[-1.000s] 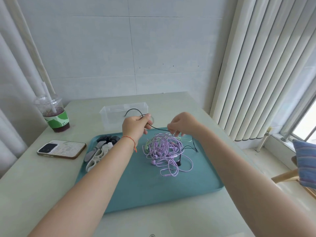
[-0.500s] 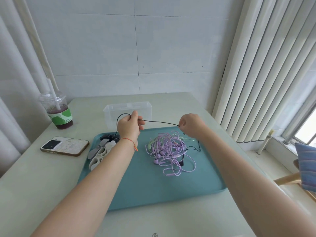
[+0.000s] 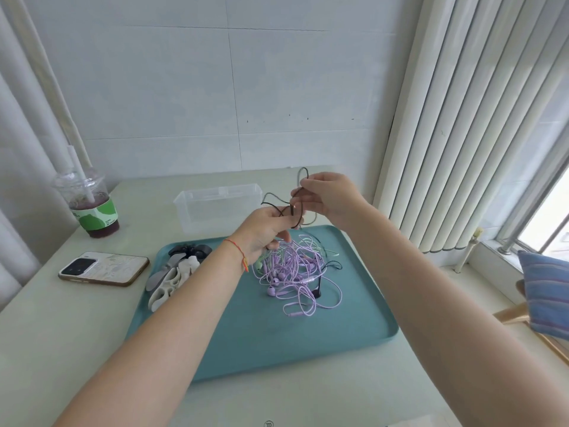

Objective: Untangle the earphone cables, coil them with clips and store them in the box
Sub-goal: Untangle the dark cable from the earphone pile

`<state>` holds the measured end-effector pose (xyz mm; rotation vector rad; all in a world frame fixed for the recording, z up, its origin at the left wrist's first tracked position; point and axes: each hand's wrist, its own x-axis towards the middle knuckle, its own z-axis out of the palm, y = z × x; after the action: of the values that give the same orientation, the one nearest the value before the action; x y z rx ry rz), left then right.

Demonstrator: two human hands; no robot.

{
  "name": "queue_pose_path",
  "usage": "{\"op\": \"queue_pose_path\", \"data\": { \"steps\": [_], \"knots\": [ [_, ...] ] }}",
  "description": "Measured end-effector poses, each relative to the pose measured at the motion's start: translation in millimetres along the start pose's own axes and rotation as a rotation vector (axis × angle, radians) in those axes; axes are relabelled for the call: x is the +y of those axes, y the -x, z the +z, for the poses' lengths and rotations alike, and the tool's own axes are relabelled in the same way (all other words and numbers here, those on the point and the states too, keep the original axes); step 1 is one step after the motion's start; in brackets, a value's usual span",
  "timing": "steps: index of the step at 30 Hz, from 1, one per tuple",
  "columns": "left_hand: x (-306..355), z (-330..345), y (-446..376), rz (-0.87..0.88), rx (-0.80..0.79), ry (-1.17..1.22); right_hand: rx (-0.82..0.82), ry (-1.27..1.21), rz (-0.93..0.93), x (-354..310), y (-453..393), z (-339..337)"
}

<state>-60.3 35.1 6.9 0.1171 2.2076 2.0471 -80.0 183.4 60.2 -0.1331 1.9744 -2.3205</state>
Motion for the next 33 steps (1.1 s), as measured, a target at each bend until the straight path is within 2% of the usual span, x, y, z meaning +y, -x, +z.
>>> {"op": "queue_pose_path", "data": {
  "steps": [3, 6, 7, 9, 11, 14, 18, 23, 28, 31, 33],
  "knots": [
    [-4, 1, 1, -0.02, -0.033, 0.014, 0.01, -0.078, -0.001, 2, -3, 0],
    [-10, -3, -1, -0.038, 0.062, 0.088, -0.007, -0.065, 0.014, 7, -5, 0],
    [-11, -5, -2, -0.036, 0.103, 0.137, 0.021, 0.02, 0.014, 10, -5, -1],
    [-13, -12, -5, -0.047, 0.145, 0.279, 0.089, 0.357, -0.027, 17, -6, -9],
    [-14, -18, -6, -0.077, 0.154, 0.422, 0.072, 0.61, -0.045, 23, -2, -18],
    [-16, -23, -8, -0.114, 0.181, 0.595, -0.021, 0.721, 0.012, 30, 2, -27],
    [-21, -23, -9, -0.143, 0.2, 0.712, -0.051, 0.943, 0.029, 47, -5, -29],
    [-21, -23, -6, -0.147, 0.221, 0.737, -0.142, 1.143, 0.055, 57, -5, -17],
    [-30, -42, -9, -0.102, 0.388, 0.719, 0.003, 1.305, 0.007, 46, -4, -25],
    [-40, -45, -11, -0.136, 0.428, 0.631, 0.107, 1.301, 0.011, 34, -2, -36],
    [-42, -39, -11, -0.181, 0.393, 0.504, 0.082, 1.131, 0.026, 27, -2, -38]
  ]
}}
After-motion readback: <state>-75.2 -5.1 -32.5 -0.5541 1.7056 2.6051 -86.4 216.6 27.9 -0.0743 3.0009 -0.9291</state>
